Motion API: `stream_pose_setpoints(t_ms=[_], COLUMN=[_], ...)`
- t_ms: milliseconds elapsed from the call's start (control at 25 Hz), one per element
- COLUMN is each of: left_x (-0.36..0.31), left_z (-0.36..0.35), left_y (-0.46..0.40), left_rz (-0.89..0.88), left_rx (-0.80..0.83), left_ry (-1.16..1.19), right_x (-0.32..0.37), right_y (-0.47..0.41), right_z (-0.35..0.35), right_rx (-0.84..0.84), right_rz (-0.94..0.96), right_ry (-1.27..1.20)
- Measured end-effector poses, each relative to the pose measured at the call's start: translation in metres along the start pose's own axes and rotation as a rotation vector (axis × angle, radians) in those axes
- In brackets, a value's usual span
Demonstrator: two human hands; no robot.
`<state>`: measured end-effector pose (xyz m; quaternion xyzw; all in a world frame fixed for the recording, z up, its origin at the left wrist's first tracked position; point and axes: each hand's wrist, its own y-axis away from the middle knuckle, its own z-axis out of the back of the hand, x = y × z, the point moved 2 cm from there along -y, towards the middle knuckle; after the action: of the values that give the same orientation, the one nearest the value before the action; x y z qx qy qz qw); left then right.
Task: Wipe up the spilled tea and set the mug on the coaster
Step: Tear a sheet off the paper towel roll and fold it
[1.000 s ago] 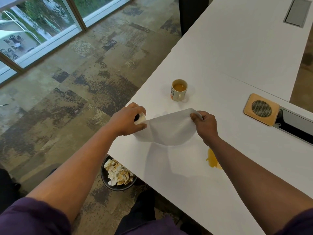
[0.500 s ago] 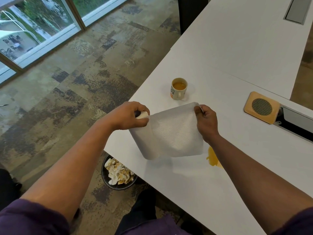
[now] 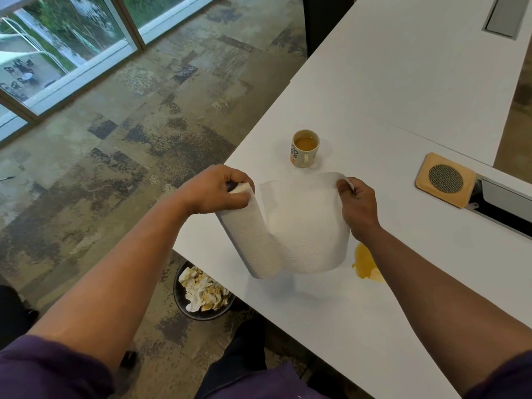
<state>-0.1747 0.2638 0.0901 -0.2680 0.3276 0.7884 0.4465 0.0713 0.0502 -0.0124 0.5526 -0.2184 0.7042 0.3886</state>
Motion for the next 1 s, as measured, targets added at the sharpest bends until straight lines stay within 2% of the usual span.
stream_pose_setpoints(t_ms=[560,800,1000], left_x=[0.006,0.014,0.023], left_z=[0.019,0.013,-0.004], left_y=[0.005,0.005,-0.003], left_rz=[0.012,0.050,0.032], left_rx=[-0.016,-0.027,-0.147], left_ry=[0.004,-0.074,-0.248], right_x=[-0.010,-0.003,0.006], right_y=[-0.005,-0.005,-0.001], right_z=[0.015,0.024,0.017], right_rx=[-0.160,-0.202,-0.219], right_rz=[0.079,0.101,0.067], right_ry=[0.081,0.096,0.071])
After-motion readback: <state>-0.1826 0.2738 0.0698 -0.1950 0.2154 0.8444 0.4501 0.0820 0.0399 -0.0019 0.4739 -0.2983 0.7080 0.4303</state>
